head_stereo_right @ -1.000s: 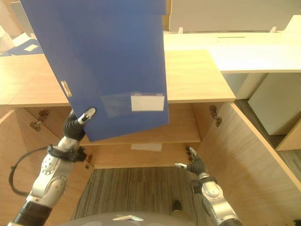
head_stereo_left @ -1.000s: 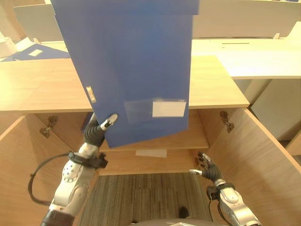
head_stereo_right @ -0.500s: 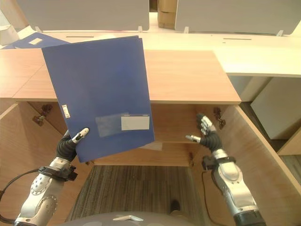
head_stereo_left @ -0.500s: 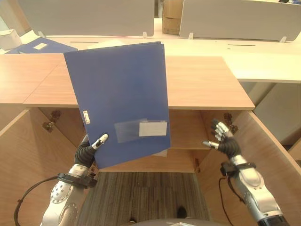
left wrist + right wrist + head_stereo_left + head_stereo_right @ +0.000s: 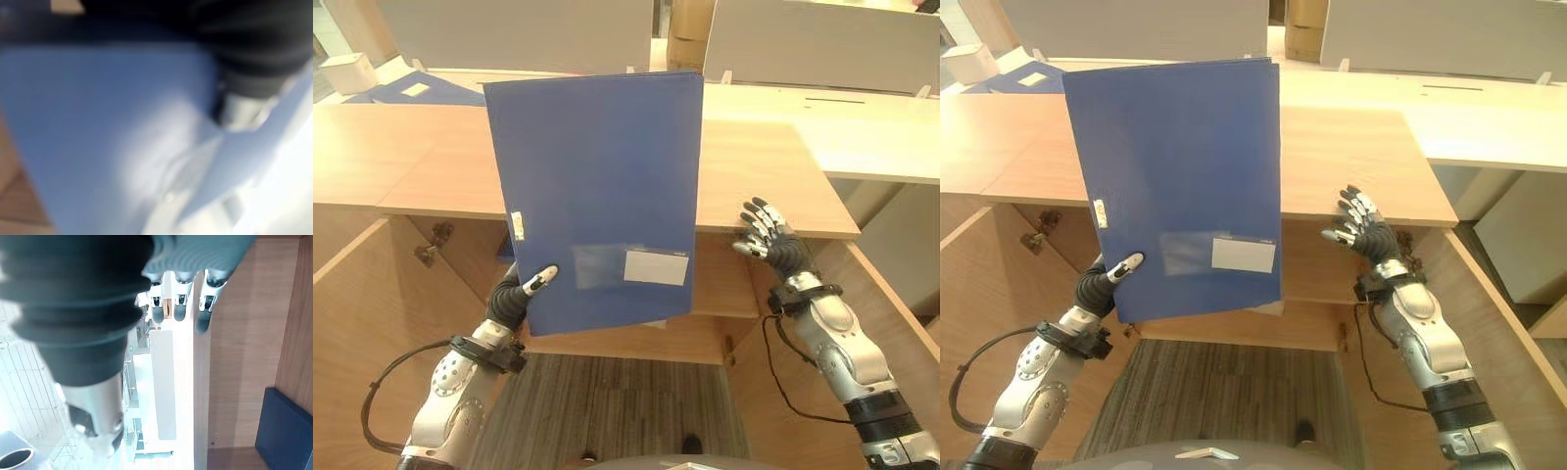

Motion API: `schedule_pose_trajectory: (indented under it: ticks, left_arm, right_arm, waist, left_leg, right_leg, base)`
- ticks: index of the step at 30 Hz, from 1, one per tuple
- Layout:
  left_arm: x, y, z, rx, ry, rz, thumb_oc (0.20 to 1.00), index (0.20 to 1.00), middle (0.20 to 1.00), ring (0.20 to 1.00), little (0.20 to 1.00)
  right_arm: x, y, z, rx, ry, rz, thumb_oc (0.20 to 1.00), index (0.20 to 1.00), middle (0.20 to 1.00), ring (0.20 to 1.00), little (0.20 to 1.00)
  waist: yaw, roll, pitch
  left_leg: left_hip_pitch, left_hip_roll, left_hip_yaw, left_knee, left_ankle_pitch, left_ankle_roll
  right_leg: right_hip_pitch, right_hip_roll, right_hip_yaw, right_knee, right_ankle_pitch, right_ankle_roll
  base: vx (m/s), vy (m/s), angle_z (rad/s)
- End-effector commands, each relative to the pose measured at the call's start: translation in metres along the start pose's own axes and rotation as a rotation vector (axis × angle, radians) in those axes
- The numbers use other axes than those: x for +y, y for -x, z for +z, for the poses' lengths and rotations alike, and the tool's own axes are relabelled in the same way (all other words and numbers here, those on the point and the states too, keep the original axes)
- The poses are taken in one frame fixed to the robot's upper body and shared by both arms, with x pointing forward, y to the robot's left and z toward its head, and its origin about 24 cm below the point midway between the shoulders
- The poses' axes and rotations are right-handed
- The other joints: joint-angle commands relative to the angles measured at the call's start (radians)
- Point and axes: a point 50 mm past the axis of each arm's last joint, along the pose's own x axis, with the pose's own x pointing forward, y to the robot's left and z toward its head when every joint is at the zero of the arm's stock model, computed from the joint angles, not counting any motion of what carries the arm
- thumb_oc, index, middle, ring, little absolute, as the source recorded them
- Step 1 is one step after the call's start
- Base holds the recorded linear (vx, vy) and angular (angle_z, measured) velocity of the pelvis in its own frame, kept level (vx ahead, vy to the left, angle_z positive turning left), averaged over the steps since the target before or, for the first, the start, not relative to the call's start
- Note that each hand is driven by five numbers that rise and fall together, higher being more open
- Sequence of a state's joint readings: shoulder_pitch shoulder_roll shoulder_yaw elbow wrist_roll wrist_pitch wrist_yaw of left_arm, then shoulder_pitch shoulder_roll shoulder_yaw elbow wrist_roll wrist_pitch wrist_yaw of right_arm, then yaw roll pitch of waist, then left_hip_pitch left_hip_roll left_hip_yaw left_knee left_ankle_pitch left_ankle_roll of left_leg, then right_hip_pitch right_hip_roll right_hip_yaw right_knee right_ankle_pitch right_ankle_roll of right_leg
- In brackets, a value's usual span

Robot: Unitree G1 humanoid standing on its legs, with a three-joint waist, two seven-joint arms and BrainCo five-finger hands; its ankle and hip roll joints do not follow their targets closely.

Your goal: Put the empty folder in the office cabinet

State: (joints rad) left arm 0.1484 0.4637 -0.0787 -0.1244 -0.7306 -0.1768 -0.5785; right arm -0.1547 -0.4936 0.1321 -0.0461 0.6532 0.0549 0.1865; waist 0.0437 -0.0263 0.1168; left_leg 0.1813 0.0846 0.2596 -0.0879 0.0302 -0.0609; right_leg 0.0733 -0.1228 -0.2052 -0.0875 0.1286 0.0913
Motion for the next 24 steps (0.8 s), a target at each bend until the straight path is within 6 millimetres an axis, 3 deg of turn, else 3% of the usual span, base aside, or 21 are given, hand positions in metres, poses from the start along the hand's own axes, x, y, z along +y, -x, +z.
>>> schedule_pose_trajectory:
  ticks: [1, 11, 24]
  left_arm:
    - [-0.002, -0.019, 0.033, -0.12, -0.104, -0.107, 0.2, 0.2, 0.2, 0.2, 0.2]
    - [-0.004, -0.024, 0.03, -0.071, -0.122, -0.133, 0.2, 0.2, 0.2, 0.2, 0.2]
    - [-0.003, -0.025, 0.023, -0.014, -0.183, -0.106, 0.2, 0.2, 0.2, 0.2, 0.2]
  right_arm:
    - [0.01, -0.012, 0.034, -0.138, -0.03, 0.08, 1.0, 1.0, 1.0, 1.0, 1.0]
    - [0.033, -0.021, 0.046, -0.071, -0.097, 0.256, 1.0, 1.0, 1.0, 1.0, 1.0]
    - [0.049, -0.026, 0.05, -0.036, -0.132, 0.332, 1.0, 1.0, 1.0, 1.0, 1.0]
  waist:
    - [0.011, -0.012, -0.014]
    - [0.01, -0.021, -0.022]
    - [0.008, -0.022, -0.022]
  left_leg:
    - [-0.01, 0.032, -0.04, 0.001, -0.022, 0.012]
    - [-0.006, 0.034, -0.027, 0.001, -0.02, 0.01]
    - [-0.002, 0.036, -0.022, 0.001, -0.017, 0.01]
  right_leg:
    - [0.036, -0.067, -0.019, 0.0, -0.015, 0.08]
    - [0.035, -0.066, -0.018, 0.0, -0.014, 0.08]
    - [0.035, -0.063, -0.012, 0.0, -0.013, 0.08]
  base:
    - [0.0, 0.0, 0.0]
    - [0.0, 0.0, 0.0]
    - [0.0, 0.0, 0.0]
